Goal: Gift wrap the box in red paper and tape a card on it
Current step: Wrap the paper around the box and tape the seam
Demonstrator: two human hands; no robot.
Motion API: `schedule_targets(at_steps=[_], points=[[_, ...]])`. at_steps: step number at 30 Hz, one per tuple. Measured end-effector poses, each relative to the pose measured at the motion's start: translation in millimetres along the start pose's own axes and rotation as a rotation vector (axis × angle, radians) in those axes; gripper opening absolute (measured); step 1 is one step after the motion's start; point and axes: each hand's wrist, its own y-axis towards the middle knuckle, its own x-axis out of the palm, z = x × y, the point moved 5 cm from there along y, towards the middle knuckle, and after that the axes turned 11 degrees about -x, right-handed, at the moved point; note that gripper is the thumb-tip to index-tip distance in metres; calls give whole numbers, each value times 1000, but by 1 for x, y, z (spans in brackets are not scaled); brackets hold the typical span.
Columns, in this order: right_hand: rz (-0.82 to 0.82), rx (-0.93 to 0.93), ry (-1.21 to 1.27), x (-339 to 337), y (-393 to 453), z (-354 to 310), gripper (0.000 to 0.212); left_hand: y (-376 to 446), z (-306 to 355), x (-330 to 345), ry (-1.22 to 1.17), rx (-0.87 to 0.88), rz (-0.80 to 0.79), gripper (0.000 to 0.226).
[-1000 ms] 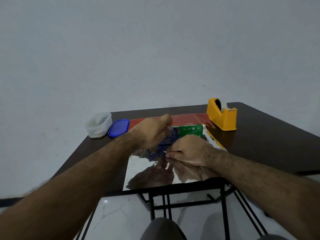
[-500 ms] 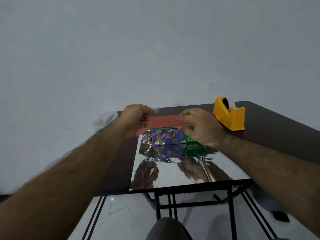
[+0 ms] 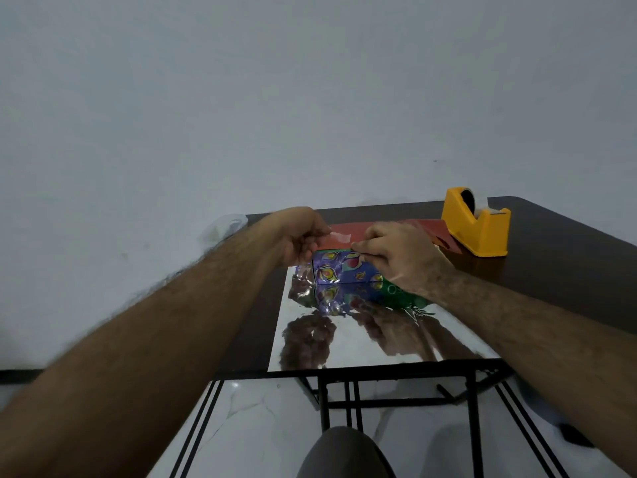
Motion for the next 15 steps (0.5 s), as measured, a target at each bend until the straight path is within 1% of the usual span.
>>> schedule_targets(at_steps=[5,6,8,10,11,15], points=[[27,49,4,-1,1,-3,19,-3,-10,-1,-8,3,21,30],[34,61,1,-2,1,-4,21,-3,-13,-1,-16,-1,18,30],[36,74,-4,-4,2,-7,34,-3,-15,-1,-29,-7,12,30],[-12,64,-13,-5,4,-10,51,-4,-16,-1,-42,-5,26,28],[-47,50,-32,-5,5,-11,54,-4,-16,-2,-44,-5,35,28],[-212,-3,-96,0,15,-12,46,-2,-18,-3,-35,6,84,24]])
